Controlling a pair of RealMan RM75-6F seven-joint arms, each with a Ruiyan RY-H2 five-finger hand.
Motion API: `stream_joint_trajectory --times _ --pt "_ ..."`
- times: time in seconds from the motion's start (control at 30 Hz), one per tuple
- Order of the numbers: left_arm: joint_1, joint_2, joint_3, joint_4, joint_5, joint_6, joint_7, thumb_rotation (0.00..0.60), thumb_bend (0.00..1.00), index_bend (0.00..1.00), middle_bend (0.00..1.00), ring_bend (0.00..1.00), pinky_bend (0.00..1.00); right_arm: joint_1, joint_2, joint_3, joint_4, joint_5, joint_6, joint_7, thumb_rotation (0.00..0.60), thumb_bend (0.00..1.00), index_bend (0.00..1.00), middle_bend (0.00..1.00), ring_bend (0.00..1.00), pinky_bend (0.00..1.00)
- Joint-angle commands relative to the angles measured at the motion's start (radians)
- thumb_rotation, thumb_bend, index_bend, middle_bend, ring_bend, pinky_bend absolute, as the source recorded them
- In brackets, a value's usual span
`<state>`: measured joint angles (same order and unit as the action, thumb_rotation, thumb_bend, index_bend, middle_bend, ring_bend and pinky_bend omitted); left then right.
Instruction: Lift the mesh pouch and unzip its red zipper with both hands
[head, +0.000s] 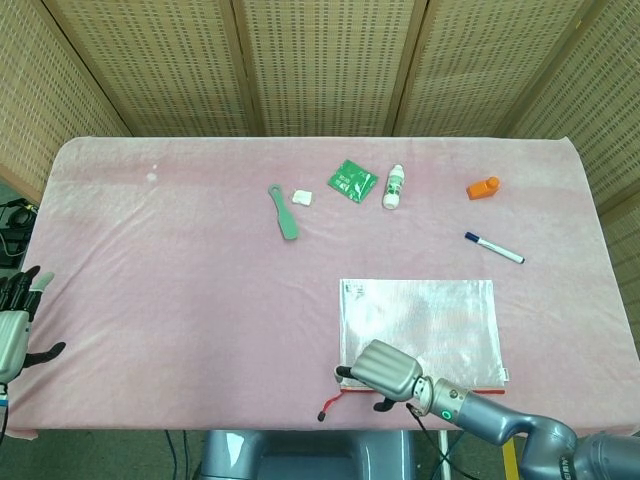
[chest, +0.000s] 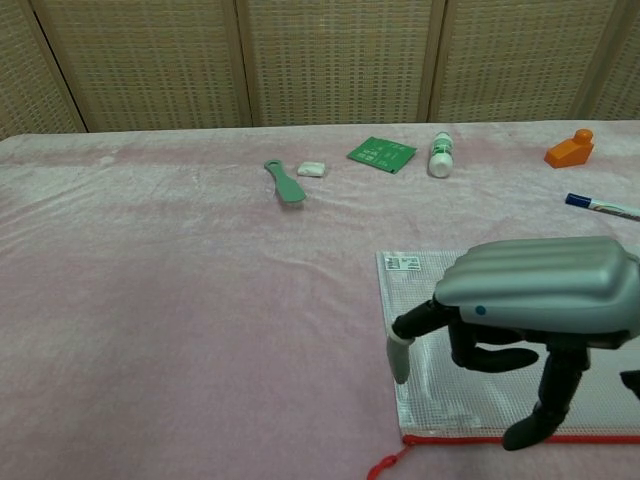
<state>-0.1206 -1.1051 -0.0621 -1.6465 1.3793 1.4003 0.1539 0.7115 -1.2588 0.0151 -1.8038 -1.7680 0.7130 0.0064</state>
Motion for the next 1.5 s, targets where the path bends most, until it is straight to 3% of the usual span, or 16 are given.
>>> stream_joint_trajectory --times 0.03,0.17,0.67,1.5 --pt "0.0 0.001 -0.001 -0.002 -0.002 0.001 -0.001 0.6 0.0 0.0 0.0 0.0 0.0 0.018 -0.049 0.007 0.01 0.044 -0.025 -0.041 0.6 0.33 0.41 0.99 0.95 1.0" --pt "0.0 0.004 -0.002 -0.003 -0.004 0.002 -0.002 0.6 0.0 0.0 0.0 0.0 0.0 0.034 -0.098 0.006 0.034 0.085 -0.047 -0.087 0.6 0.38 0.45 0.99 0.95 1.0" --pt "-0.006 0.007 -0.002 -0.004 -0.013 -0.011 -0.007 0.6 0.0 0.0 0.0 0.0 0.0 0.084 -0.237 -0.001 0.103 0.186 -0.083 -0.216 0.6 0.39 0.5 0.99 0.95 1.0" --pt "-0.008 0.013 -0.004 -0.003 -0.019 -0.014 -0.026 0.6 0.0 0.0 0.0 0.0 0.0 0.103 -0.336 -0.034 0.172 0.281 -0.065 -0.309 0.6 0.44 0.52 0.99 0.95 1.0"
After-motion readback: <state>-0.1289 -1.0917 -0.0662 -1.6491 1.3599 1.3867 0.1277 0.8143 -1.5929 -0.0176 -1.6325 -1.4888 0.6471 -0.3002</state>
